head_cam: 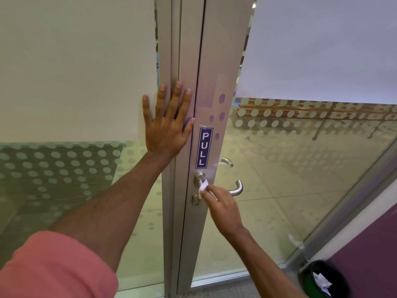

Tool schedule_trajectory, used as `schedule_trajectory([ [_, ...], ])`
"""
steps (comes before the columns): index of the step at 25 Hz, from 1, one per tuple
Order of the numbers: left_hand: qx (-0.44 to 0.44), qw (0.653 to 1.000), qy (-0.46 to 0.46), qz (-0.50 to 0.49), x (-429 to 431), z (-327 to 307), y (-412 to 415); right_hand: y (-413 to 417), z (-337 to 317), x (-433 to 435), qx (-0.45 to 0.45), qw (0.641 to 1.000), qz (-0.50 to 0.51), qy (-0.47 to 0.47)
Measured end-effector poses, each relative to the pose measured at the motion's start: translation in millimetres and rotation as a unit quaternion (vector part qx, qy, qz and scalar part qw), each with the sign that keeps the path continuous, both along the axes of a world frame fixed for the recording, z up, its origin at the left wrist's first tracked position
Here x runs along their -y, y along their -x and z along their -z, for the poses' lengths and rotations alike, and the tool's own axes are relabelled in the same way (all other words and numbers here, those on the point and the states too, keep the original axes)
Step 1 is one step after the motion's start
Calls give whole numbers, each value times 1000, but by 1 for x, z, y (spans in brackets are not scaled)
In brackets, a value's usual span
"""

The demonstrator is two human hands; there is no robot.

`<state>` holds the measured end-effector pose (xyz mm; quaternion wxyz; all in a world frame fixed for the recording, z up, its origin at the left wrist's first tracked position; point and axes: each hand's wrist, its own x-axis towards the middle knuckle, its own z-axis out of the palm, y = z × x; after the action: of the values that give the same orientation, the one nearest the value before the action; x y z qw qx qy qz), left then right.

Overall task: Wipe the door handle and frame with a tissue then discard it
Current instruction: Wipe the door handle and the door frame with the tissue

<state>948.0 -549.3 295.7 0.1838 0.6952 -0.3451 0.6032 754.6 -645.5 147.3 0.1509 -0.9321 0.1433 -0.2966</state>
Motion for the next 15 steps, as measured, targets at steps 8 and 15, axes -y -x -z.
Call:
schedule_trajectory([
  [8,1,1000,6,-3,1,-1,1,46,-5,58,16,994,-4,112],
  [15,-5,1000,-3,-12,1,0,1,-19,6,-17,-10,998,40,-43],
])
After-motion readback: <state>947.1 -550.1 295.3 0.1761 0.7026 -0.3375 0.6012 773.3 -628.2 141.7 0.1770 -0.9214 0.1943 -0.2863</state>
